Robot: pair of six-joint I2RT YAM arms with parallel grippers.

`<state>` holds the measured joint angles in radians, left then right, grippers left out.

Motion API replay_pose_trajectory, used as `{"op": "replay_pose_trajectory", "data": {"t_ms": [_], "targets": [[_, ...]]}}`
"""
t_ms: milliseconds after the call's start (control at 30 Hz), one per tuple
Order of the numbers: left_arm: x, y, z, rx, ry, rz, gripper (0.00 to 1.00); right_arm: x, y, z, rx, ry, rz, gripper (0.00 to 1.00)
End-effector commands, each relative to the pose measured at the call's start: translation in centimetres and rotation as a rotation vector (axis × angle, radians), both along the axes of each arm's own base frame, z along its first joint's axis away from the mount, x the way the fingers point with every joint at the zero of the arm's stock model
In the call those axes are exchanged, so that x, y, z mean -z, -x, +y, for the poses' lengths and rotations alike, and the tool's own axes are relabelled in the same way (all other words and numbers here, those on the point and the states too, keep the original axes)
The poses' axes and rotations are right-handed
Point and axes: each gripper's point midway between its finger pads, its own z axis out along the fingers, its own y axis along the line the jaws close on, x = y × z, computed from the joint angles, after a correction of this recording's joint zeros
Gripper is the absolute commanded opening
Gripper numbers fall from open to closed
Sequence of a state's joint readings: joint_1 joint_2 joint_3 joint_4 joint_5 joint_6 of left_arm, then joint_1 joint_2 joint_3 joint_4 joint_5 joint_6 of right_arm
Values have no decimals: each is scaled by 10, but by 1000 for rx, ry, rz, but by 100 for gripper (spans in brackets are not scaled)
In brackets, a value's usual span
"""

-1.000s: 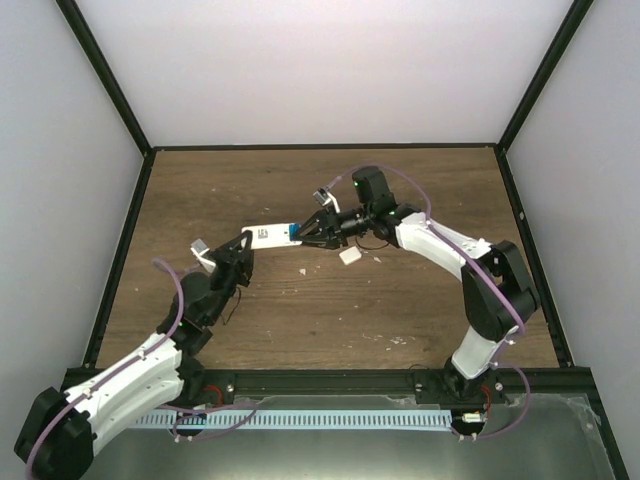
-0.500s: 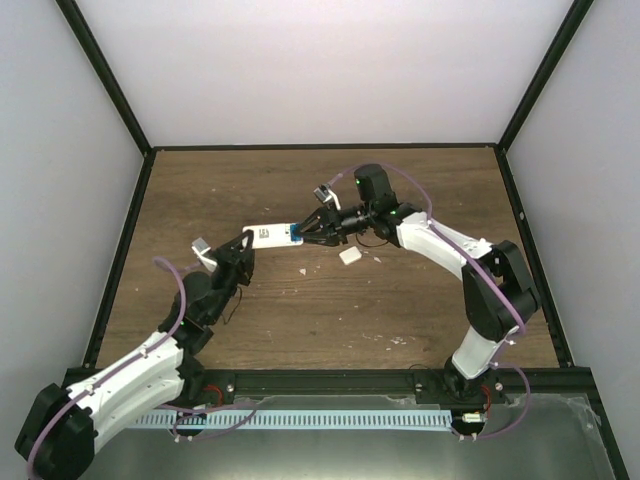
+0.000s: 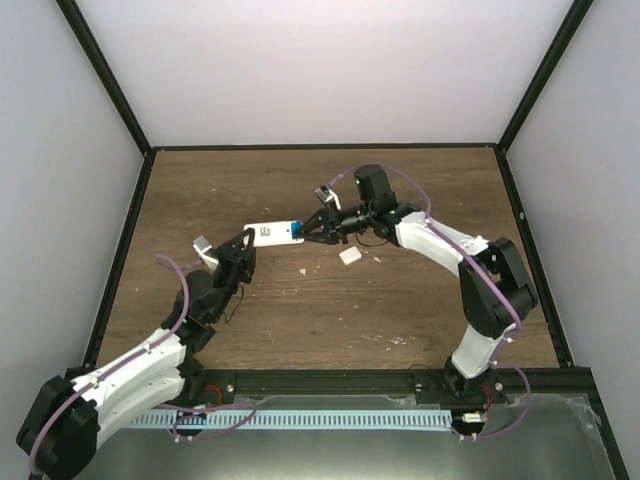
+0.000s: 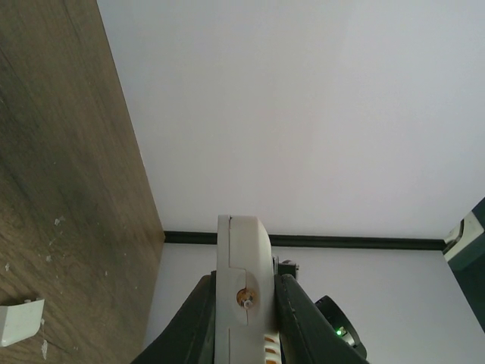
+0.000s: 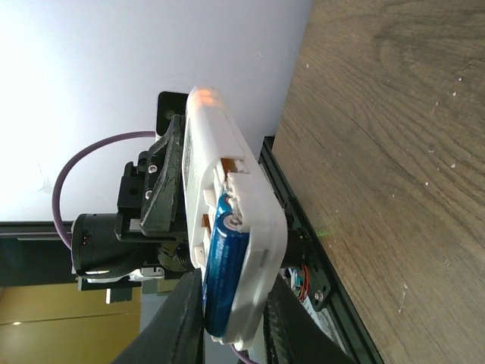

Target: Load the batteries into the remote control

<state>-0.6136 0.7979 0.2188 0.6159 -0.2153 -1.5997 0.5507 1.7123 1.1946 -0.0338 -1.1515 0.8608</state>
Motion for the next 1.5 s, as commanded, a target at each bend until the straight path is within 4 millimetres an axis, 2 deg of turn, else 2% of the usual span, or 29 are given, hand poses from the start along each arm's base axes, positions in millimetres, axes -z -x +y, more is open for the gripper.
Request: {"op": "replay_pose_trajectory", "data": {"t_ms": [0, 233, 367, 567, 767, 1100, 1467], "targets": [[-14, 2, -10, 51, 6, -47, 0, -8, 0, 3, -23, -38, -35, 13], [-17, 1, -11, 52, -14, -63, 0, -7, 0, 3, -23, -38, -36, 5], [-20, 2, -11, 52, -31, -78, 0, -8, 0, 3, -22, -41, -36, 4], [-23, 2, -10, 49, -54, -97, 0, -10, -1, 3, -13, -39, -27, 16], [-24, 3, -10, 48, -57, -103, 0, -16, -7, 6, -6, -55, -34, 20], [-26, 5, -10, 54, -58, -111, 0, -18, -14, 10, 8, -66, -31, 17], [-26, 7, -3, 29, -44, -119, 0, -15, -11, 6, 12, -68, -33, 8]]}}
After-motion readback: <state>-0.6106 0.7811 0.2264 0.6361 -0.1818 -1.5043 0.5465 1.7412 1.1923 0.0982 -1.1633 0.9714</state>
